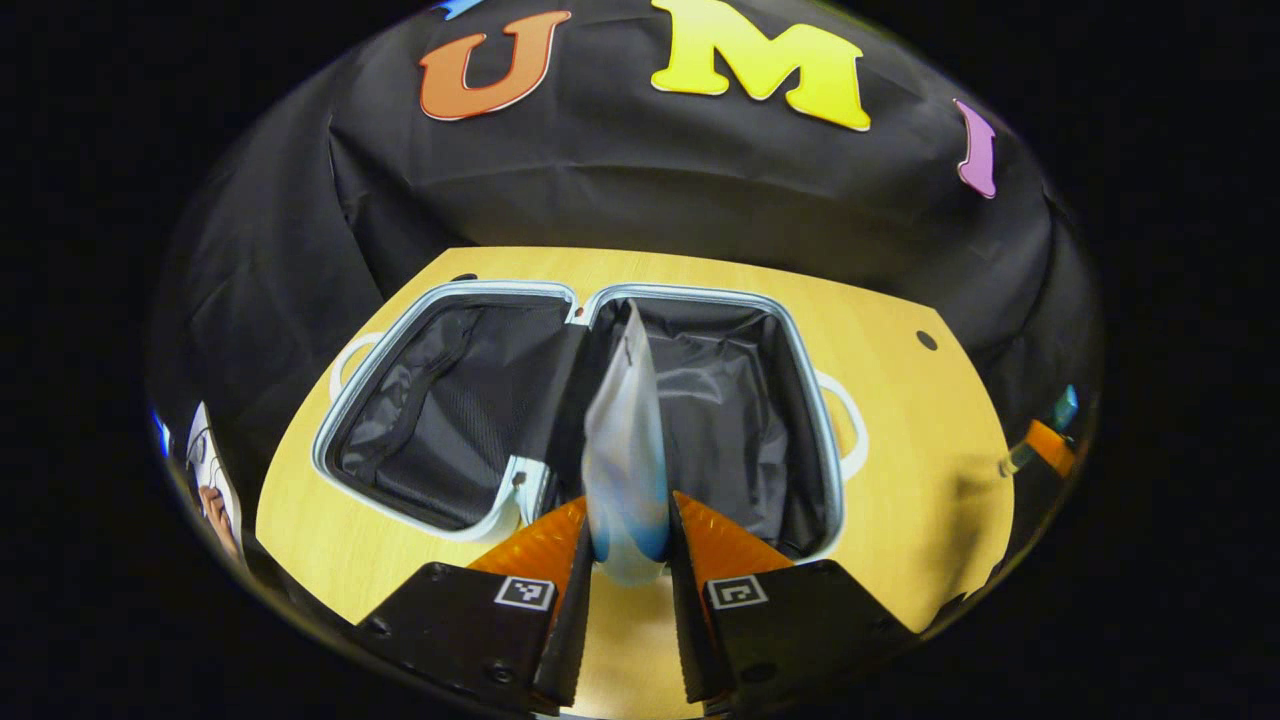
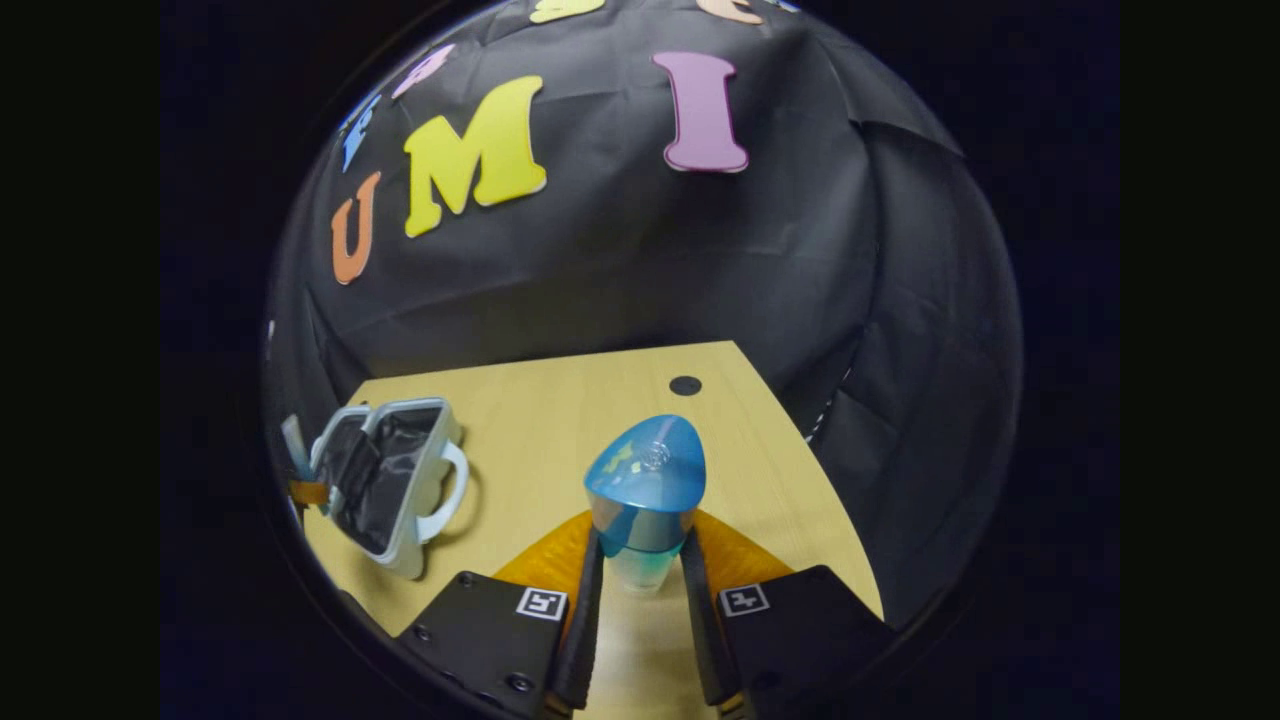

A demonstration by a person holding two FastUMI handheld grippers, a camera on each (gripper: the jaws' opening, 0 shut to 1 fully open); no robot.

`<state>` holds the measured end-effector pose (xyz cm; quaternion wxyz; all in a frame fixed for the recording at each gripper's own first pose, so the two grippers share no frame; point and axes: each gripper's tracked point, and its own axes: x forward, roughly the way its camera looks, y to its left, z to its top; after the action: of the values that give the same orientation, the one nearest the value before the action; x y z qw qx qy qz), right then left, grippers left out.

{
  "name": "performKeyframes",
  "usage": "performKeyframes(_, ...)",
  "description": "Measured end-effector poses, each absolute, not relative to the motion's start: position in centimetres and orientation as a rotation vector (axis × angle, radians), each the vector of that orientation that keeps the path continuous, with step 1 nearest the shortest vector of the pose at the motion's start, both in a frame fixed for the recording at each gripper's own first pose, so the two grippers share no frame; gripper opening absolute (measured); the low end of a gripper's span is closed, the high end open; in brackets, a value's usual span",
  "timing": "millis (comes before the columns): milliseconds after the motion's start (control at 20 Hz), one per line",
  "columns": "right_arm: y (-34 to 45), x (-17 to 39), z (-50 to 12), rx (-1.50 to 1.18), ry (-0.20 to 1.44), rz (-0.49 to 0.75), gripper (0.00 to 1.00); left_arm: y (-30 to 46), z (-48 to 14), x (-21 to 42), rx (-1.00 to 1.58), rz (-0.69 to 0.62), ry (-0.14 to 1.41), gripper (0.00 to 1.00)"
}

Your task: First open the suitcase, pack the skin care products into it, and then close the suitcase.

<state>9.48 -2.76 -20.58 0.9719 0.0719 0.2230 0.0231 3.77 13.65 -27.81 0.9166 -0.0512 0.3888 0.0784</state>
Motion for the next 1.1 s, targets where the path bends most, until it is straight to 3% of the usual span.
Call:
performKeyframes(300,-0.1,3.0,-17.9,0.103,0.420,0.036,0.38,14.5,-33.0,7.6,-0.040,0.083,0.968,0.41)
performKeyframes(500,0.9,0.9,-17.1,0.068,0.417,0.000,0.38,14.0,-34.9,8.5,-0.062,0.048,1.003,0.41)
performKeyframes(800,3.8,-0.3,-16.7,0.018,0.421,0.024,0.39,13.7,-36.5,8.5,-0.115,0.041,1.042,0.41)
performKeyframes(850,4.2,-0.3,-16.5,0.009,0.420,0.032,0.39,13.8,-36.8,8.6,-0.124,0.046,1.044,0.48)
performKeyframes(900,4.7,0.0,-16.4,0.005,0.418,0.042,0.39,13.8,-37.0,8.6,-0.129,0.047,1.045,0.41)
performKeyframes(1100,6.5,0.9,-15.9,-0.001,0.413,0.079,0.38,13.7,-36.8,8.5,-0.150,0.060,1.031,0.44)
